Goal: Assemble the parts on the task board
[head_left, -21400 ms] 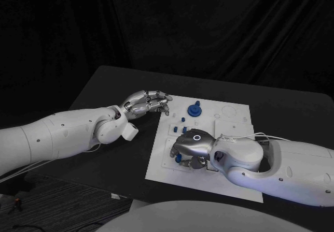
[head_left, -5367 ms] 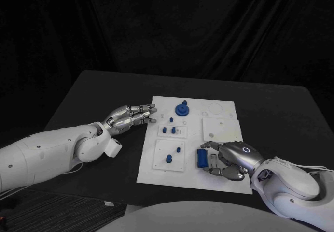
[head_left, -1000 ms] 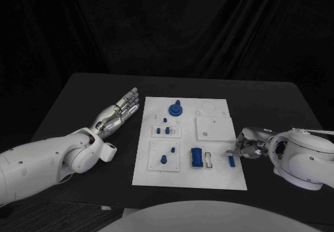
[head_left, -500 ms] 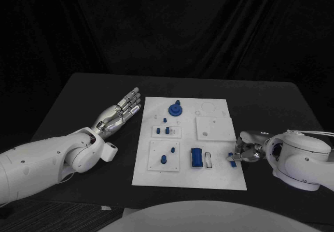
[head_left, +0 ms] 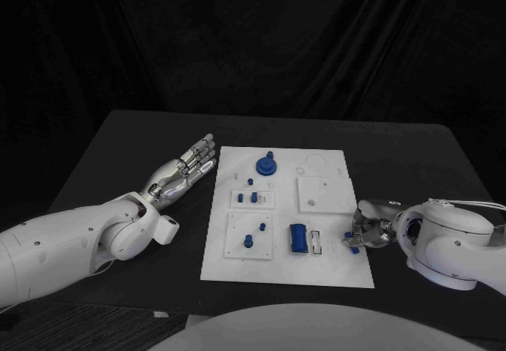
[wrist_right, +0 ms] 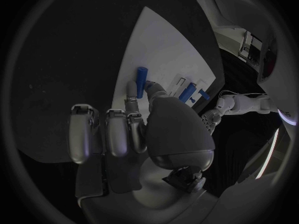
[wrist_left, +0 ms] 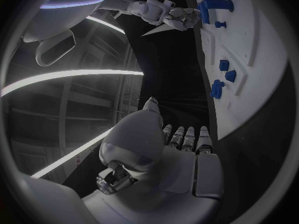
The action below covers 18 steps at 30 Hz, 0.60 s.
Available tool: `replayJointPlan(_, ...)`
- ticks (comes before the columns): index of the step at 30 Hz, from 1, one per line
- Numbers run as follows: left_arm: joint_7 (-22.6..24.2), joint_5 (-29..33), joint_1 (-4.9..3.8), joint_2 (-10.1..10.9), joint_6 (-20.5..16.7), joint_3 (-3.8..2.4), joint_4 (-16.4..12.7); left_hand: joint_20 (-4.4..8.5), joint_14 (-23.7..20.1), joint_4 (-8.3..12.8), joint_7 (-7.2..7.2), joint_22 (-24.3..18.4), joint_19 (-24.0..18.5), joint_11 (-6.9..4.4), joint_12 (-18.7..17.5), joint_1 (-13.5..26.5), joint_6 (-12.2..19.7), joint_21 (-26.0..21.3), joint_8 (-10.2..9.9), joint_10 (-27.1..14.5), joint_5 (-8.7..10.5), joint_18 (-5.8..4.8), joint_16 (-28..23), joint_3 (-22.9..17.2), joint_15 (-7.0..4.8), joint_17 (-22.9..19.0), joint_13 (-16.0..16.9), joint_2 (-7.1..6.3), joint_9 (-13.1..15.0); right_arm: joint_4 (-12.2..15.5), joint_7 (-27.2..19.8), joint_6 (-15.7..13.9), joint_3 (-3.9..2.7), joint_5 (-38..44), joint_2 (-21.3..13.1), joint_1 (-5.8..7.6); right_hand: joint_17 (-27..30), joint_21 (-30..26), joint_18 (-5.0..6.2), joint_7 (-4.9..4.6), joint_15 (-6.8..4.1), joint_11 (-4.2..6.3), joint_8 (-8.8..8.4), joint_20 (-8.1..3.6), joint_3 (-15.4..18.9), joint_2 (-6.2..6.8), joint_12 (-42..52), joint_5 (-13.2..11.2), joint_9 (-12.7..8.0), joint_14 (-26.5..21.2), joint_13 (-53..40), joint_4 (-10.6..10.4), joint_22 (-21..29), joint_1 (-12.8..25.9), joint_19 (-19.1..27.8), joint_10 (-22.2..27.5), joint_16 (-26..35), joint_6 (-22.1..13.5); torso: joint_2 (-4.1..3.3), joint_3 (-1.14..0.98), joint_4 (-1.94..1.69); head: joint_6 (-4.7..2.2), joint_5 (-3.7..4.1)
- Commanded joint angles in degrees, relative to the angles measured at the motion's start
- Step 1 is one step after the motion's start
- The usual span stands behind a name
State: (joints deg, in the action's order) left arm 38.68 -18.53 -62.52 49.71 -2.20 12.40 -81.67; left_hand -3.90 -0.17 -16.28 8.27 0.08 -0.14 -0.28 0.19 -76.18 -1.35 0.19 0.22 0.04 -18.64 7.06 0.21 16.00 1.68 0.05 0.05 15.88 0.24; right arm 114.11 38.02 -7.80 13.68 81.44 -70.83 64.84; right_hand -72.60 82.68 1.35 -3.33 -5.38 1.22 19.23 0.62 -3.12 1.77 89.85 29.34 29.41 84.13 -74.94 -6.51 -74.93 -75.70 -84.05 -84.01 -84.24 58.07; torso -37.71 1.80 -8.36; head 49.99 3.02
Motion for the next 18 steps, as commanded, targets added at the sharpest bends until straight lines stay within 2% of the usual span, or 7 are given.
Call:
replayJointPlan(1,2.8,-0.1,0.07,-0.2,1.5,-0.05,0.0,-0.56,0.2,-0.1,-1.04,-0.1,0.1,0.85,-0.2,-0.7,-0.1,-0.2,0.1,0.0,-0.62,-0.85,-0.2,-0.5,0.59,0.0,-0.1,0.06,0.1,-0.2,-0.1,-0.5,0.58,-0.3,0.2,-0.81,0.2,-0.4,0.64,-0.82,0.41,-0.89,-5.79,0.63,-5.1,-0.3,0.1,2.0,-8.0,3.0,-15.1,4.7,-12.4,-2.2,-2.7,-6.0,0.3,-0.6,-0.01,0.01,0.01,0.01,-0.06)
replayJointPlan(2,2.8,-0.1,0.07,-0.2,1.6,-0.05,0.0,-0.6,0.2,-0.1,-1.56,-0.1,0.1,1.35,-0.2,-0.9,-0.1,-0.2,0.1,0.0,-0.85,-0.87,-0.2,-0.7,0.63,0.0,-0.1,0.07,0.1,-0.2,-0.1,-0.8,0.58,-0.3,0.2,-0.83,0.3,-0.5,0.66,-1.07,0.54,-1.1,-6.38,0.76,-6.2,-0.14,0.1,1.8,-8.3,3.0,-15.1,5.5,-12.4,-2.6,-2.7,-6.0,0.4,-0.7,-0.01,0.02,0.01,0.01,-0.06)
replayJointPlan(3,2.8,-0.1,0.07,-0.2,1.6,-0.05,0.0,-0.6,0.2,-0.1,-1.58,-0.1,0.1,1.37,-0.2,-0.9,-0.1,-0.2,0.1,0.0,-0.86,-0.87,-0.2,-0.7,0.64,0.0,-0.1,0.07,0.1,-0.1,-0.1,-1.0,0.58,-0.3,0.2,-0.83,0.4,-0.5,0.66,-1.43,0.82,-1.58,-7.4,1.03,-8.7,0.38,0.1,0.0,-8.8,2.9,-15.1,6.6,-12.4,-2.4,-2.7,-6.0,0.4,-0.5,0.01,0.03,0.05,0.01,-0.08)
replayJointPlan(4,2.8,-0.1,0.07,-0.2,1.6,-0.05,0.0,-0.64,0.2,-0.1,-1.9,-0.1,0.1,1.54,-0.2,-1.1,-0.1,-0.2,0.1,0.0,-1.05,-0.88,-0.2,-0.8,0.69,0.0,-0.1,0.1,0.1,-0.1,-0.1,-1.3,0.58,-0.3,0.2,-0.84,0.4,-0.5,0.67,-1.49,0.87,-1.51,-7.63,1.09,-9.4,0.48,0.1,-0.3,-8.9,2.9,-15.1,7.0,-12.4,-2.5,-2.7,-6.0,0.4,-0.4,0.01,0.02,0.07,0.01,-0.08)
replayJointPlan(9,2.6,-0.1,0.07,-0.2,1.9,-0.05,0.1,-0.77,0.2,0.0,-4.84,-0.1,0.1,1.44,-0.2,-1.7,0.1,-0.2,0.1,0.0,-1.69,-0.89,-0.2,-1.2,0.81,0.0,-0.1,0.12,0.1,0.4,-0.2,-2.9,0.57,-0.3,0.2,-0.86,0.1,-0.5,0.66,-1.84,1.12,-1.82,-9.42,1.41,-15.7,2.16,0.1,0.2,-9.8,3.0,-15.1,9.7,-12.4,-0.8,-2.7,-6.0,0.3,0.7,0.01,0.03,-0.01,0.01,-0.11)
replayJointPlan(15,2.4,-0.1,0.07,-0.3,2.1,-0.05,0.2,-0.96,0.2,0.0,-5.52,-0.1,0.1,1.51,-0.2,-1.9,0.1,-0.2,0.1,0.0,-2.17,-0.86,-0.2,-1.4,0.99,0.0,-0.1,0.18,0.1,1.0,-0.2,-5.0,0.56,-0.3,0.0,-0.86,-0.1,-0.4,0.63,-1.83,1.25,-1.8,-10.02,1.52,-18.5,2.87,0.1,0.3,-10.0,3.0,-15.1,10.6,-12.4,1.0,-2.8,-6.0,0.2,1.4,0.01,0.02,-0.03,0.01,-0.13)
replayJointPlan(18,2.3,-0.1,0.07,-0.3,2.2,-0.05,0.2,-1.33,0.2,0.0,-7.67,-0.1,0.1,0.97,-0.2,-2.2,0.1,-0.2,0.1,0.0,-2.39,-0.73,-0.2,-1.7,1.2,0.0,-0.1,0.2,0.1,1.3,0.0,-6.0,0.56,-0.4,0.0,-0.86,-0.1,-0.3,0.62,-1.65,1.26,-1.65,-10.02,1.55,-19.3,2.92,0.1,1.1,-9.9,3.0,-15.1,10.4,-12.5,2.3,-2.8,-6.0,0.1,2.1,0.07,0.02,-0.06,0.01,-0.12)
